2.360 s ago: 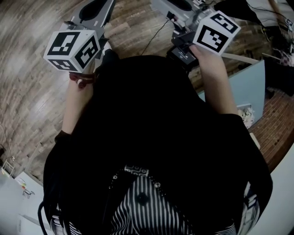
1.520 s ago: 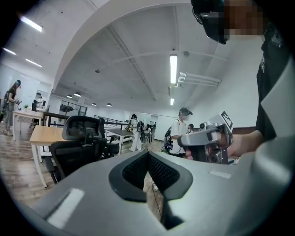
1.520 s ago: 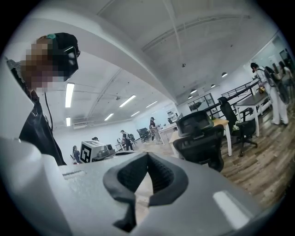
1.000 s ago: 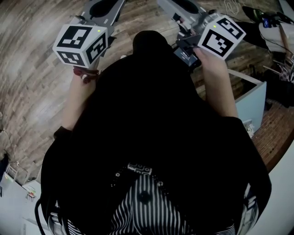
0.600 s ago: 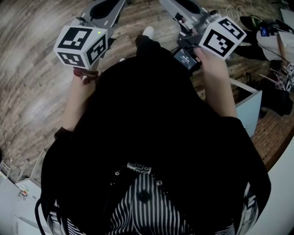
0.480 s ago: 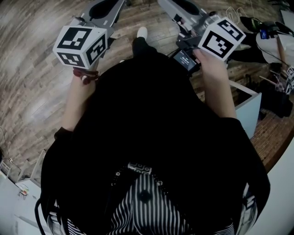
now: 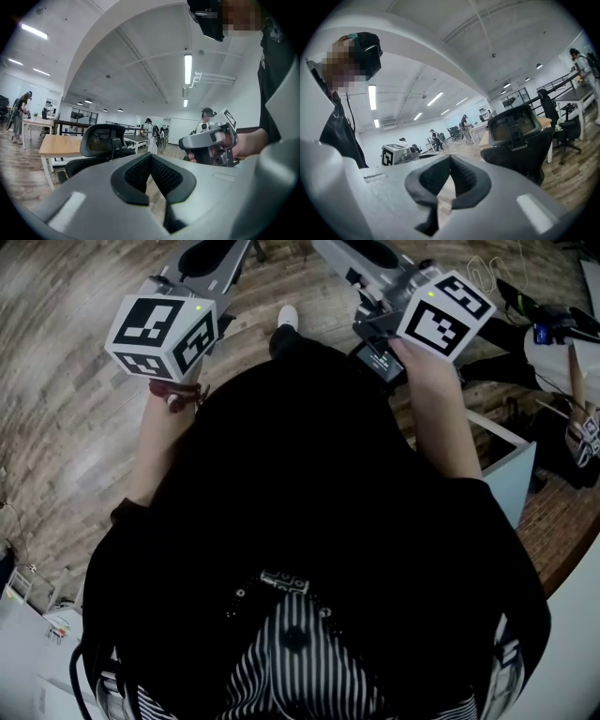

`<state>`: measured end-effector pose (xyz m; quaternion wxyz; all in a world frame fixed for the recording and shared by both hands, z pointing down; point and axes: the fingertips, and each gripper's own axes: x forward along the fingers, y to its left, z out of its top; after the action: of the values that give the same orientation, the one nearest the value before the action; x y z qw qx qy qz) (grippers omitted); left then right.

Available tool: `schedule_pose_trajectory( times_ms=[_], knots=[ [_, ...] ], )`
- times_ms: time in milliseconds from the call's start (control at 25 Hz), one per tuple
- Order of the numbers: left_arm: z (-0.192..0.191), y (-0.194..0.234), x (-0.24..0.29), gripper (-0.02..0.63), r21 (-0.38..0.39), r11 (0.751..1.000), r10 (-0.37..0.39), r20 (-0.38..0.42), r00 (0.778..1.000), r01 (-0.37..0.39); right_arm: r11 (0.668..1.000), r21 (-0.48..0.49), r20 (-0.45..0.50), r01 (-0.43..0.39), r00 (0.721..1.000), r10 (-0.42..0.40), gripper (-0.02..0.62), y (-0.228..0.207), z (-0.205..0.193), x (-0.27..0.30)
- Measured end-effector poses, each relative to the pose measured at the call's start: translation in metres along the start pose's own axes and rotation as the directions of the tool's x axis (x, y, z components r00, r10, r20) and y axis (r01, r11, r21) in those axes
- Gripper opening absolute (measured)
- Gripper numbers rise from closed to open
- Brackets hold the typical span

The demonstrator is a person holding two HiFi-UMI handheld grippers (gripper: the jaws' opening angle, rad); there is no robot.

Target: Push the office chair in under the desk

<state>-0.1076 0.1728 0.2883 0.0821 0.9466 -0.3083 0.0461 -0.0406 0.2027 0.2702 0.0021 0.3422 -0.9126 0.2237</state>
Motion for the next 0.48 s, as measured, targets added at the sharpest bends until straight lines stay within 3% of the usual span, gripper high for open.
schedule_pose_trajectory(
  times_ms=[320, 480],
  knots=[
    [0.035, -0.019, 0.071, 0.005, 0.045, 0.999, 0.002, 0.01, 1.0, -0.003, 1.0, -0.006, 0.025, -0.026, 0.999, 0.026, -0.002, -0.055, 0.043, -0.033],
    [0.048, 0.005, 0.105, 0.005, 0.042, 0.999, 0.022, 0.011, 1.0, -0.022, 0.999, -0.016, 0.007, -0.042, 0.999, 0.042, -0.002, -0.092, 0.062, -0.018]
  ],
)
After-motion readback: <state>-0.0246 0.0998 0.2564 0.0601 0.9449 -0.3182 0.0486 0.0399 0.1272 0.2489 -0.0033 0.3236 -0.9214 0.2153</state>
